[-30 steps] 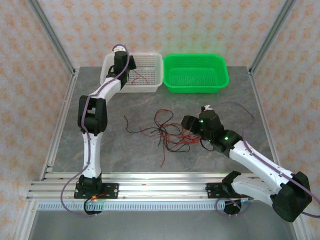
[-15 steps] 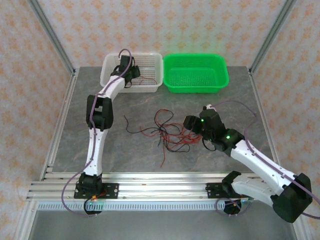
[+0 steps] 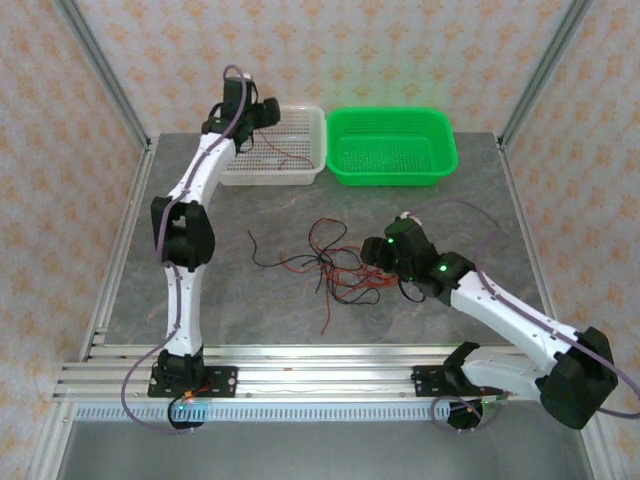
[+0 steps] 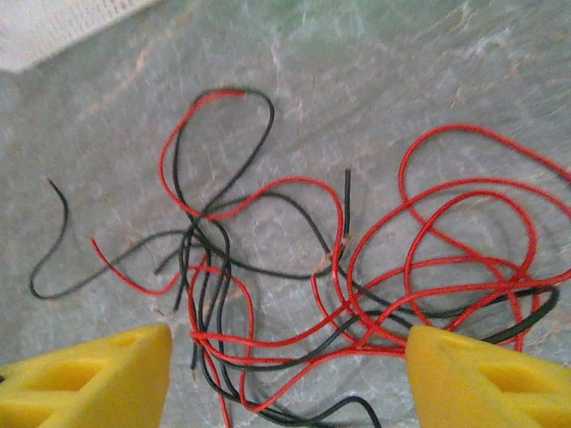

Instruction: Untangle the cables

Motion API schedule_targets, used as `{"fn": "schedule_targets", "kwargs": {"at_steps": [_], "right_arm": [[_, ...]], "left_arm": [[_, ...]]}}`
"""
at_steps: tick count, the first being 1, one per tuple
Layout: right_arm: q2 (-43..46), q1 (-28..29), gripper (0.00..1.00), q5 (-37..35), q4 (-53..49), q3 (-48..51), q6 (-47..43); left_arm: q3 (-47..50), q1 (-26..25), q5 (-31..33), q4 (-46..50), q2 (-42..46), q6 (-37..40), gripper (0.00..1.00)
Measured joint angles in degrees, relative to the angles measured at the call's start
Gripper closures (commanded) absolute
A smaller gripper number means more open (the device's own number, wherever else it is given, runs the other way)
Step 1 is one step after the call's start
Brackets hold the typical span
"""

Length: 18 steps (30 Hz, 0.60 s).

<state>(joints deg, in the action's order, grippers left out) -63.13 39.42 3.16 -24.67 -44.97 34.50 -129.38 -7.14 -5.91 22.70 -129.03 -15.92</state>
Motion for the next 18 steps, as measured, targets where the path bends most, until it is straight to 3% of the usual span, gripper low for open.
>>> {"fn": "schedule_targets", "kwargs": {"at_steps": [3,5,13,18], "right_arm": [[-3.15,3.06,0.31,-0.2,0.24,-0.04,0.61],[-5.05,4.79,0.32,-0.24,0.39,-0.15,1.36],[-8.76,7.8,0.34,1.84,10.58,3.3,13.77],[-9.18,8.39,0.34,4.35,17.31,7.45,23.65]], "left_arm": [[1.77,0.0,-0.87,-0.55,7.3,0.2,0.01],[6.6,0.0,-1.57,-2.47,14.01,-0.11,0.01],[40.79,0.13,-10.1,-22.97,43.52,-4.68,0.01],[55.17,2.45,-18.95,-34.8,50.23,-11.28,0.01]]}}
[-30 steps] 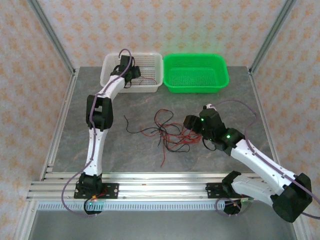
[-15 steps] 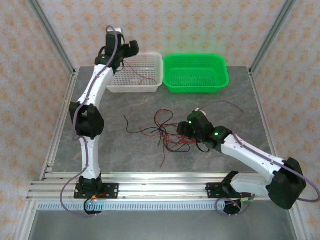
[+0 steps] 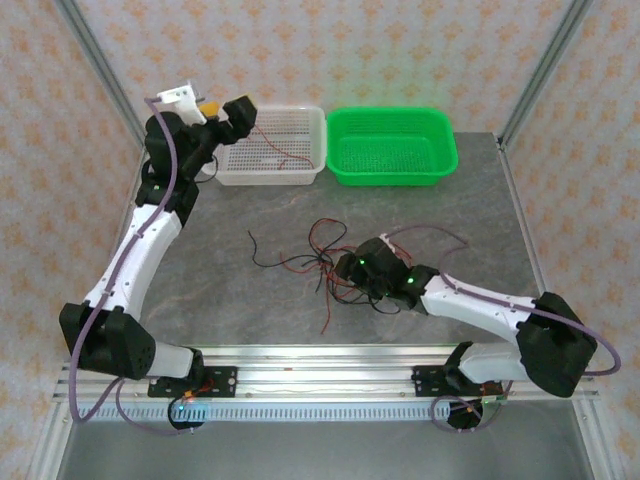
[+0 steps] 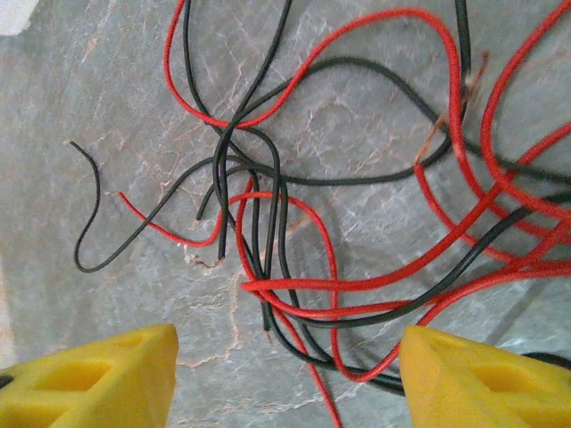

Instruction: Untangle the cables

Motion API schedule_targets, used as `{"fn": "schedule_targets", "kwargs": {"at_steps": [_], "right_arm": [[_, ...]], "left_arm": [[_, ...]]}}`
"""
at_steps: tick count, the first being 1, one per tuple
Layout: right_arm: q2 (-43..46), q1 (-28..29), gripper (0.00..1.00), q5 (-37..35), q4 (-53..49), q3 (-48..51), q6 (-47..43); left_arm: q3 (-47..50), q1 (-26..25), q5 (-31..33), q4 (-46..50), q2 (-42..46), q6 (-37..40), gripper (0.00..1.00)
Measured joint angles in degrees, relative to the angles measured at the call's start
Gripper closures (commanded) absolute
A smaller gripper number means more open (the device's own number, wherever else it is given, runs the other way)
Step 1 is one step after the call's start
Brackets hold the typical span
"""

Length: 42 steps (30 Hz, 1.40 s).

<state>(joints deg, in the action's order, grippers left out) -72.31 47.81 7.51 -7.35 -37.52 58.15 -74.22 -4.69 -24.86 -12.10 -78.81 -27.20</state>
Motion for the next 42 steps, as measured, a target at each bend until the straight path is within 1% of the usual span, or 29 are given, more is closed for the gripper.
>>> {"fn": "schedule_targets", "kwargs": {"at_steps": [3,4,6,8,13,15,18,21,24,28,32,38,42], "right_arm": [[0.0,0.96,0.34,0.22,0.79,-0.02,2.8],[-0.07,1.36,0.36,0.2,0.61,-0.2,3.15],[-0.72,2.05,0.44,0.2,-0.68,-1.14,2.86],[-2.16,2.6,0.51,0.37,-2.75,-2.8,1.27],[-8.15,3.21,0.57,0.44,-11.34,-8.72,-7.65],[-10.34,3.34,0.57,0.26,-16.2,-11.1,-11.91],[-11.41,3.54,0.56,-1.42,-23.65,-13.25,-15.91],[-10.03,3.58,0.53,-3.91,-29.99,-14.1,-16.96],[-6.45,3.58,0.5,-6.01,-34.27,-14.1,-15.87],[-2.19,3.58,0.48,-7.3,-35.01,-12.37,-13.64],[-2.27,3.56,0.5,-7.34,-34.82,-8.92,-11.89],[-3.89,3.19,0.63,-7.39,-32.81,-7.58,-11.45],[-4.76,2.58,0.73,-7.96,-30.84,-7.58,-11.45]], "left_arm": [[2.6,0.76,-3.56,-1.55,0.11,-2.69,0.01],[3.34,0.79,-4.42,-1.57,0.39,-3.26,0.02],[4.63,0.76,-5.33,-1.16,1.4,-4.2,0.05],[5.68,0.7,-5.4,-0.13,2.99,-4.63,0.08],[7.82,0.72,-3.85,5.05,9.35,-4.94,0.13],[8.15,0.7,-2.71,7.69,11.61,-4.87,0.14],[8.74,0.72,-1.14,11.19,13.99,-4.57,0.15],[10.86,0.72,-0.07,13.44,15.67,-4.39,0.15],[13.31,0.7,0.26,15.52,16.59,-4.33,0.16],[14.6,0.52,0.31,17.84,16.59,-4.26,0.17],[14.93,-0.94,0.98,19.08,16.7,-4.0,0.17],[16.74,-3.98,1.81,19.28,17.7,-3.8,0.18],[17.14,-4.96,2.6,19.28,17.7,-3.76,0.18]]}}
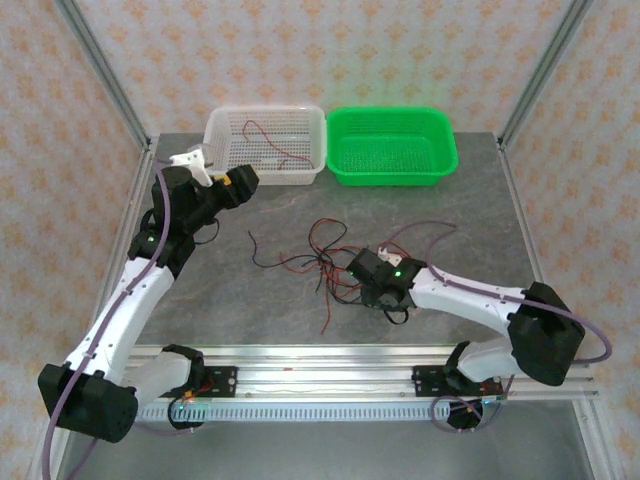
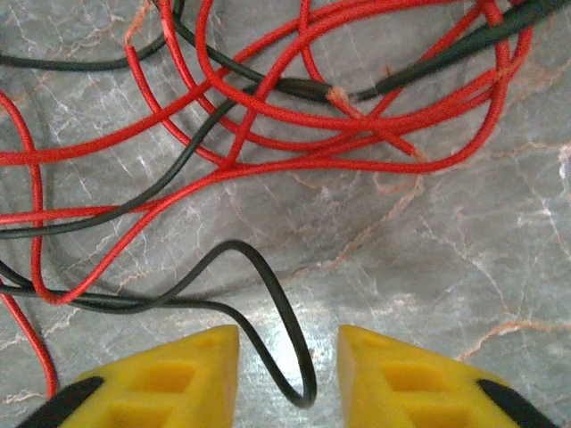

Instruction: Untangle the cables

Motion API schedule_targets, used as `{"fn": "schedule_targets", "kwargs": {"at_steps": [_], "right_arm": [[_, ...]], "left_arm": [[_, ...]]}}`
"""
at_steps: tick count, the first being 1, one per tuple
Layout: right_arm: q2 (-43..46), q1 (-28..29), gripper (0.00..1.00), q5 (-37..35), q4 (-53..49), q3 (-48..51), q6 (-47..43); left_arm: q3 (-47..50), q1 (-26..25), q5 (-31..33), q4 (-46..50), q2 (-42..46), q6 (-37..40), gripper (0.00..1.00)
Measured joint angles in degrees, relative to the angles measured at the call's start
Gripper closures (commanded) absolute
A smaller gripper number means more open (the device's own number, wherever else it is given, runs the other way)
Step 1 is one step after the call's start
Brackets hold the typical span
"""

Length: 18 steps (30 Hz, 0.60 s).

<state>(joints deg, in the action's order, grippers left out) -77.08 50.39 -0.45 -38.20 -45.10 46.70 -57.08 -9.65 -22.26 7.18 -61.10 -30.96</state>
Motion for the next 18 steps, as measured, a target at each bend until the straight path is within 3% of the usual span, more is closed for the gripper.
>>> {"fn": "schedule_targets", "kwargs": {"at_steps": [4,11,18], "right_arm": [[-0.33,-0.46,1.0,-0.94,1.46,0.0,-0.15],[0.48,-0.61,1.0,-2.16,-0.42,-1.25,-1.57],[11.32,-0.74,1.0,-2.21,-4.22,-18.78,-10.23]], "left_arm": [[0.5,-0.52,0.5,0.02,0.02,0.42,0.19],[0.59,-1.86,1.38,0.92,0.07,1.03,0.21],[3.3,-4.31,1.62,1.22,2.1,1.49,0.25]]}}
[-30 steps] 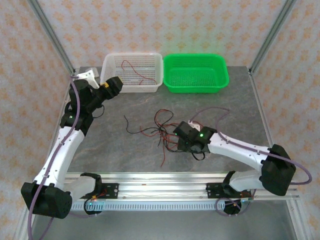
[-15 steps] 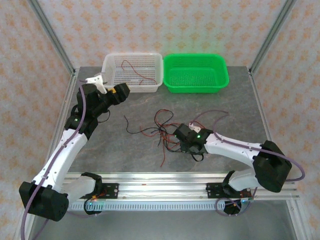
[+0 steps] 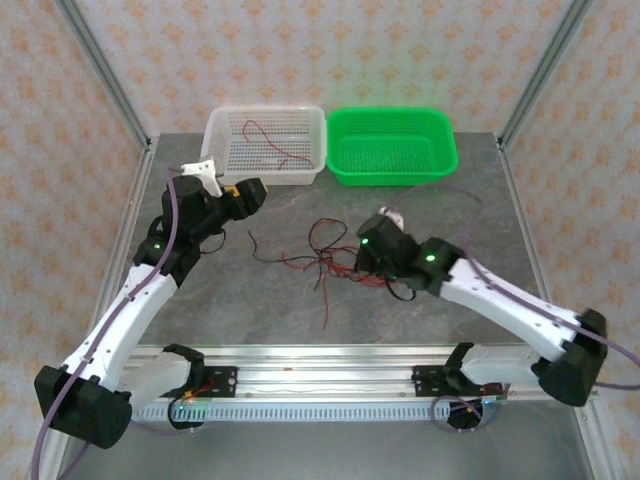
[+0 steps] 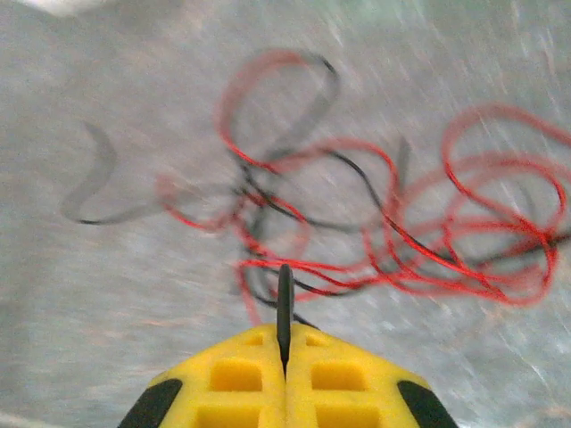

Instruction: Untangle the cables

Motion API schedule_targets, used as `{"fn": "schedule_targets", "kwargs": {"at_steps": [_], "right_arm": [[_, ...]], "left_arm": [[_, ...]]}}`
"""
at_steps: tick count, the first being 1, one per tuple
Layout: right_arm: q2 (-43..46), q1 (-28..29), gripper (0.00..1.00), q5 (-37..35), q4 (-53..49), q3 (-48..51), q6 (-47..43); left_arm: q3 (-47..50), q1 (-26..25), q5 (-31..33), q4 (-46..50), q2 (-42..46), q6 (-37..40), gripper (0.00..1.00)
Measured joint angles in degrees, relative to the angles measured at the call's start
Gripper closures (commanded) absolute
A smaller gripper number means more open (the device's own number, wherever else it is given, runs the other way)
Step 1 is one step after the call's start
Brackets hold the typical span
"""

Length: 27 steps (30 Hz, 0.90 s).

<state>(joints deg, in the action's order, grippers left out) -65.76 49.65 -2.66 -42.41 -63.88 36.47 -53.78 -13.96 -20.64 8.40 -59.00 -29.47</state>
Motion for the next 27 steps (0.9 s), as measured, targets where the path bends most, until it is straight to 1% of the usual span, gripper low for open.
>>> {"fn": "schedule_targets", "kwargs": {"at_steps": [2,5,11,16,20,23,27], "right_arm": [[2.84,-0.5,1.0,0.02,-0.02,-3.96,-2.38],[4.59,-2.01,1.0,0.04,-0.07,-8.59,-5.92],[4.07,-4.42,1.0,0.09,0.11,-15.1,-12.55],[2.99,-5.09,1.0,-0.09,2.16,-20.81,-17.0],[2.32,-5.25,1.0,-1.79,4.11,-24.61,-19.85],[1.51,-5.51,1.0,-4.11,5.55,-27.02,-21.88],[-0.61,-6.54,1.0,-7.06,7.96,-30.03,-25.22]], "left_arm": [[1.01,-0.98,-0.52,-0.04,0.61,0.2,0.27],[2.25,-2.91,-1.62,-0.22,1.7,0.92,0.29],[2.86,-9.22,-2.78,-1.14,3.91,3.02,0.32],[3.15,-14.88,-2.43,-3.23,4.13,4.72,0.33],[4.52,-17.27,-1.11,-4.02,4.11,5.44,0.33],[5.44,-18.03,0.31,-4.37,3.89,5.44,0.28],[6.14,-18.32,2.1,-5.07,3.91,5.38,0.14]]}}
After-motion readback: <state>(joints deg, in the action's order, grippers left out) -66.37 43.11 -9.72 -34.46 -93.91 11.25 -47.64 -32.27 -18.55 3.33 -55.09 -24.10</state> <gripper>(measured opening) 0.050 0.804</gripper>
